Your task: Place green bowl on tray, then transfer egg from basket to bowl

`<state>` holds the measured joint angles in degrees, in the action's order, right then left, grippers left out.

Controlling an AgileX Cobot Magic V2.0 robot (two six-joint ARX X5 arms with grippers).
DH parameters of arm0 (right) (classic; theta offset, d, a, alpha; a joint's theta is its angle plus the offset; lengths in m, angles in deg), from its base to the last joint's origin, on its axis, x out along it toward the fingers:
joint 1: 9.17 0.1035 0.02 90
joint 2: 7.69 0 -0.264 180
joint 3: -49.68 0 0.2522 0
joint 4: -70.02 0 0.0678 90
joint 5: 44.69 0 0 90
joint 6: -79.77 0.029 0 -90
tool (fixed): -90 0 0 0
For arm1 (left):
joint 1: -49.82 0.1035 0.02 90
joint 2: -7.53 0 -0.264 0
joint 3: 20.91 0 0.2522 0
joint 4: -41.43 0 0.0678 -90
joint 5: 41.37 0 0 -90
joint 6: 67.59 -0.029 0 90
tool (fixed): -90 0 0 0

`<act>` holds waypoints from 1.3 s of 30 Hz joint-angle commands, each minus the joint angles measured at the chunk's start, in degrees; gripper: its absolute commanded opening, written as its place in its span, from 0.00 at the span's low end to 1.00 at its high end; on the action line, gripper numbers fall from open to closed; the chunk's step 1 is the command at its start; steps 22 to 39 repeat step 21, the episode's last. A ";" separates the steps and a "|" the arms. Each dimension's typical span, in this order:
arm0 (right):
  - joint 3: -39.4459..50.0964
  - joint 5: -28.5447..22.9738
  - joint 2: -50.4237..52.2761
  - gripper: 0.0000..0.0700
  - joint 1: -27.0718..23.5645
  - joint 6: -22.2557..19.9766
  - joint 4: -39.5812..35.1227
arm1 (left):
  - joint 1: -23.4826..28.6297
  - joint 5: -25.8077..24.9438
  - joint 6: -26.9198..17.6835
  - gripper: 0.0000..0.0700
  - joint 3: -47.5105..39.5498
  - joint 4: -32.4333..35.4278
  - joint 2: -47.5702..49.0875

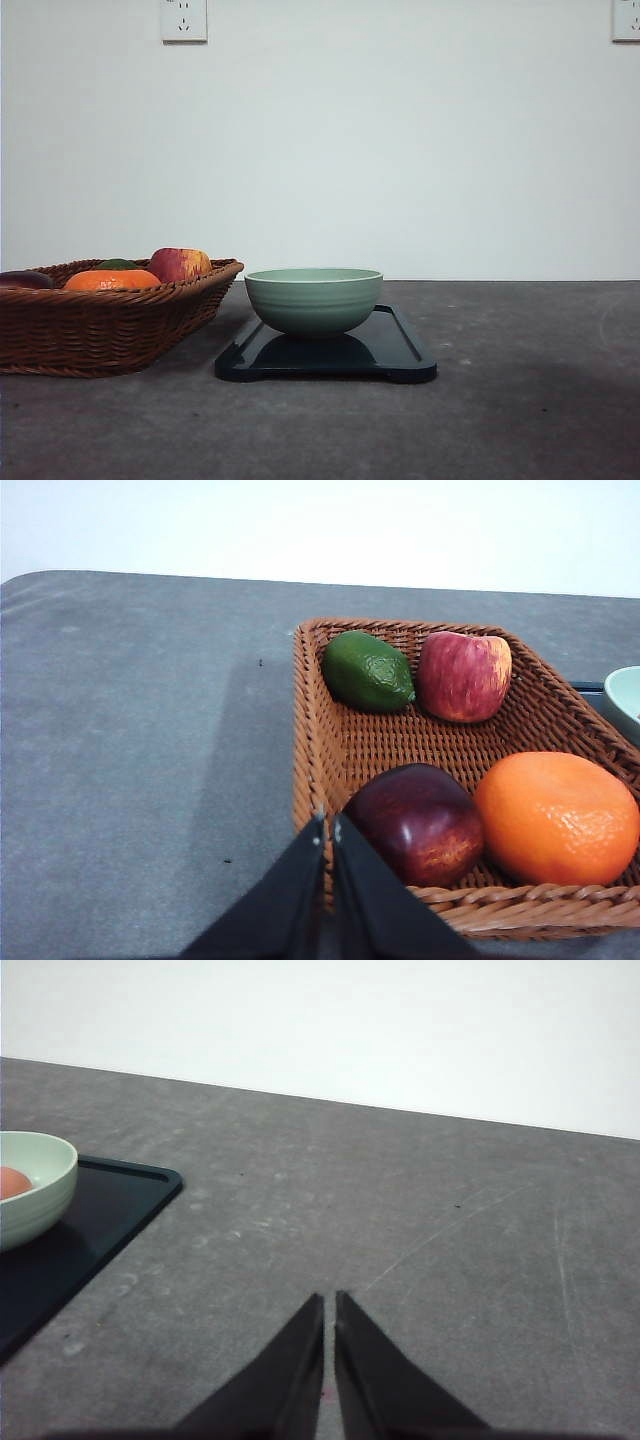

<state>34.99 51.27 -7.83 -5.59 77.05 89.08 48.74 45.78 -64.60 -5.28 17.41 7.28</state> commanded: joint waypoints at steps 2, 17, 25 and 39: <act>0.22 -0.02 -0.07 0.02 0.02 0.59 -0.66 | 0.00 0.13 -0.39 0.00 -1.07 -0.44 0.04; 0.22 -0.02 -0.07 0.02 0.02 0.59 -0.66 | 0.00 0.13 -0.39 0.00 -1.07 -0.44 0.04; 0.22 -0.02 -0.07 0.02 0.02 0.59 -0.66 | 0.00 0.13 -0.39 0.00 -1.07 -0.44 0.04; 0.22 -0.02 -0.07 0.02 0.02 0.59 -0.66 | 0.00 0.13 -0.39 0.00 -1.07 -0.44 0.04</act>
